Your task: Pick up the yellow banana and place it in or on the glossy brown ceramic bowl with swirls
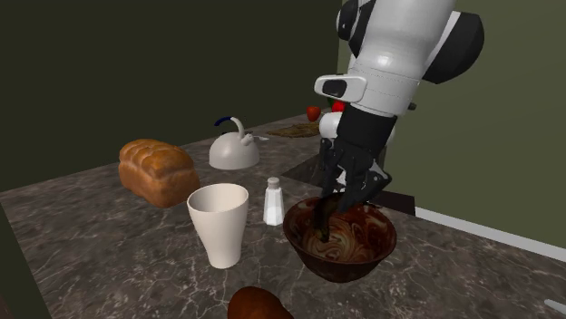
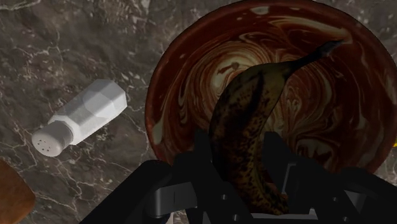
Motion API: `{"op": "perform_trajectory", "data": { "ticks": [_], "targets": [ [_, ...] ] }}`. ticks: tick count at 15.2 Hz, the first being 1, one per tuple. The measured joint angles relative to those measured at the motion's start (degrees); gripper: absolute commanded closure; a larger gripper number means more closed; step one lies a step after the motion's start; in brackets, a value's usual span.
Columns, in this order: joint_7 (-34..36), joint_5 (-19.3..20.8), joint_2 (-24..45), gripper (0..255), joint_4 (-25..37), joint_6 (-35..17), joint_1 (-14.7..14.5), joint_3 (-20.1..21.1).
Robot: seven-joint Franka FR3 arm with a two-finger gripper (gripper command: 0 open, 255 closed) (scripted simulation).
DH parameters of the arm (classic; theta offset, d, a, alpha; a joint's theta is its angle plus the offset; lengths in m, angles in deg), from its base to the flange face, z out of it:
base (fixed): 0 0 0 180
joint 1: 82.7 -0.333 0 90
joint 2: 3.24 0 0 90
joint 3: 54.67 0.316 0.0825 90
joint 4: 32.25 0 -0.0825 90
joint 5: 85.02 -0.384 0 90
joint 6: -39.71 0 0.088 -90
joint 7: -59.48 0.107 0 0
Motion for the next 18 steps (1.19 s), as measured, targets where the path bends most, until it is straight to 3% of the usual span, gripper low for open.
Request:
{"op": "perform_trajectory", "data": {
  "ticks": [8, 9, 15, 18],
  "targets": [
    [0.5, 0.2, 0.4, 255, -1.4, -1.8, 0.0, 0.1],
    [0.5, 0.2, 0.4, 0, -1.4, -1.8, 0.0, 0.1],
    [0.5, 0.2, 0.4, 0, -1.4, -1.8, 0.0, 0.1],
    [0.3, -0.4, -0.4, 0, 1.7, 2.1, -0.4, 0.4]
  ]
}}
